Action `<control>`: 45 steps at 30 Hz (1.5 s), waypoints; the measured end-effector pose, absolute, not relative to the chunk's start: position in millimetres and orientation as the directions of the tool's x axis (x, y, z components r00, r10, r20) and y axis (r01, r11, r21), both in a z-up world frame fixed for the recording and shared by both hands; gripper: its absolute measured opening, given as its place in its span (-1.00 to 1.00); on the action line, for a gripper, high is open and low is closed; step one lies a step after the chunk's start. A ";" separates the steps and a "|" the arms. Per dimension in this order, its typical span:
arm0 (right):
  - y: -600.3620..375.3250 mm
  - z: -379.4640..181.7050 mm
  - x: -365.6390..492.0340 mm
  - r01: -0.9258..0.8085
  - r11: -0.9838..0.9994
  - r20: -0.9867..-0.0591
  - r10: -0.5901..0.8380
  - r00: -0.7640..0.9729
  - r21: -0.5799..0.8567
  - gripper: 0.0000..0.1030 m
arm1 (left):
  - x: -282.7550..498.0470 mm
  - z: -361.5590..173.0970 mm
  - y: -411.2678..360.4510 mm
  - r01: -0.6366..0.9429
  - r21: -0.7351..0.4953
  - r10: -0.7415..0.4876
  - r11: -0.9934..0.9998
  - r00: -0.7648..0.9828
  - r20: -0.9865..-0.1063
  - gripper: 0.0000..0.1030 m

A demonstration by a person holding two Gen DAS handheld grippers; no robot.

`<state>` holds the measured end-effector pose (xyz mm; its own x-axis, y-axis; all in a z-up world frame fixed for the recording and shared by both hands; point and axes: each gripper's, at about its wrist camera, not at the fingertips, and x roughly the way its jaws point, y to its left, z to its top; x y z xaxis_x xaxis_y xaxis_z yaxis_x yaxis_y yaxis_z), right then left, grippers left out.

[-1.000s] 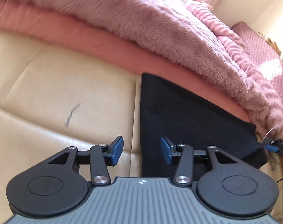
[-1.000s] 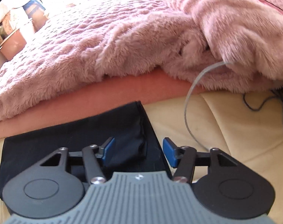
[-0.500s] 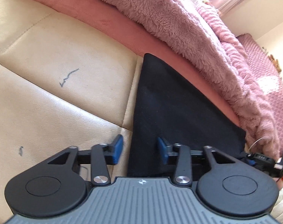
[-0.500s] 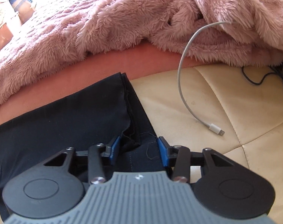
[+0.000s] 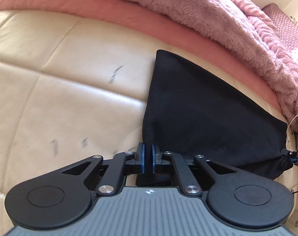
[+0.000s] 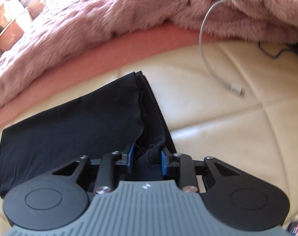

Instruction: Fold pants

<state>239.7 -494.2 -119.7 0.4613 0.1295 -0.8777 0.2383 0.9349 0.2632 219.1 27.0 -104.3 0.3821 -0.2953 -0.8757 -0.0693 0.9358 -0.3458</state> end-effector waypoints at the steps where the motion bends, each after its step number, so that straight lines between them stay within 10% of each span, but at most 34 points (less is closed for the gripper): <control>1: -488.8 -120.6 229.5 0.242 0.930 -0.876 0.143 0.462 0.279 -0.57 | 212.3 -103.8 32.3 -0.071 -0.332 -0.284 0.941 0.370 -0.885 -0.86; 19: -387.7 -67.2 173.7 0.125 0.991 -0.719 -0.119 0.685 -0.046 -0.33 | 217.0 -91.6 72.0 -0.048 -0.391 -0.319 0.919 0.493 -0.809 0.00; 30: -275.1 -100.5 226.4 -0.139 0.988 -0.731 0.144 0.667 0.068 -0.94 | 242.4 -120.8 69.5 -0.052 -0.503 -0.415 0.863 0.497 -0.763 0.10; 45: -250.7 -132.6 269.5 -0.159 0.983 -0.740 0.174 0.650 0.091 -1.00 | 273.9 -130.3 67.9 -0.025 -0.593 -0.490 0.805 0.536 -0.687 0.18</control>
<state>269.5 -250.7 -132.6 0.6497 0.1742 -0.7400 -0.1594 0.9830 0.0914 273.9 67.9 -130.3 0.5362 -0.4902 -0.6872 -0.0249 0.8046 -0.5934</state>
